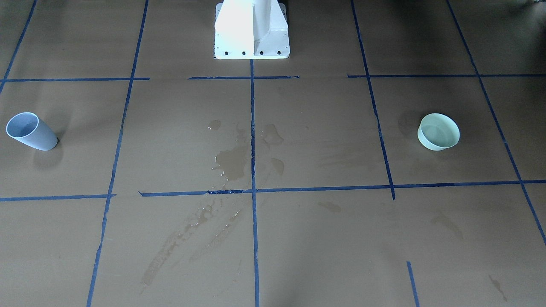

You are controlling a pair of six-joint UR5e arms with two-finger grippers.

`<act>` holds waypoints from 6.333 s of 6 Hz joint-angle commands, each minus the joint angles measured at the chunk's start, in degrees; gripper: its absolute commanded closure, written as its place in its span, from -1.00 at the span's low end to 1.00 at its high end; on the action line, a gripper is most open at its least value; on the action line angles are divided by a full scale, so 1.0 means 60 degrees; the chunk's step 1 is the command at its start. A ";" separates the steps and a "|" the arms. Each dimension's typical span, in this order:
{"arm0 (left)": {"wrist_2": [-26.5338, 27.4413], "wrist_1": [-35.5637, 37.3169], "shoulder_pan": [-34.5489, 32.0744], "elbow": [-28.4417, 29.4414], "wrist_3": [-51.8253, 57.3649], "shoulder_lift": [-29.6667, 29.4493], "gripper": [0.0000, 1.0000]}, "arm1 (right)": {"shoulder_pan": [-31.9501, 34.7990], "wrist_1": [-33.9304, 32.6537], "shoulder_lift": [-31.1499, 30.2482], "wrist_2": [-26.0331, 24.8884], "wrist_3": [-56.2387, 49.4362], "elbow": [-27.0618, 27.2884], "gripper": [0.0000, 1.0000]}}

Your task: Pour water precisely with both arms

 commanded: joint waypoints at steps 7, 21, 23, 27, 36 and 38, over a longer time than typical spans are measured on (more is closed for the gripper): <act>0.1698 -0.7030 0.4976 0.0437 -0.9716 0.0963 -1.00 | -0.0430 0.1382 0.0155 0.0071 0.0268 -0.0282 -1.00; 0.4122 -0.4237 0.8883 0.0571 -1.5461 -0.5105 0.93 | -0.0430 0.1397 0.0140 0.0057 0.0253 -0.0296 -1.00; 0.5334 -0.3375 1.0238 0.1066 -1.6198 -0.6547 0.92 | -0.0430 0.1397 0.0140 0.0071 0.0268 -0.0296 -1.00; 0.5470 -0.3388 1.0301 0.1860 -1.6098 -0.6991 0.03 | -0.0430 0.1397 0.0140 0.0071 0.0268 -0.0282 -1.00; 0.3712 -0.0194 0.8616 -0.2315 -1.1952 -0.4428 -1.00 | -0.2139 0.1789 0.0009 0.0115 0.5410 0.2672 -1.00; 0.3727 -0.0194 0.8631 -0.2285 -1.1967 -0.4428 -1.00 | -0.4211 0.5536 -0.1039 -0.1557 0.9039 0.2750 -0.99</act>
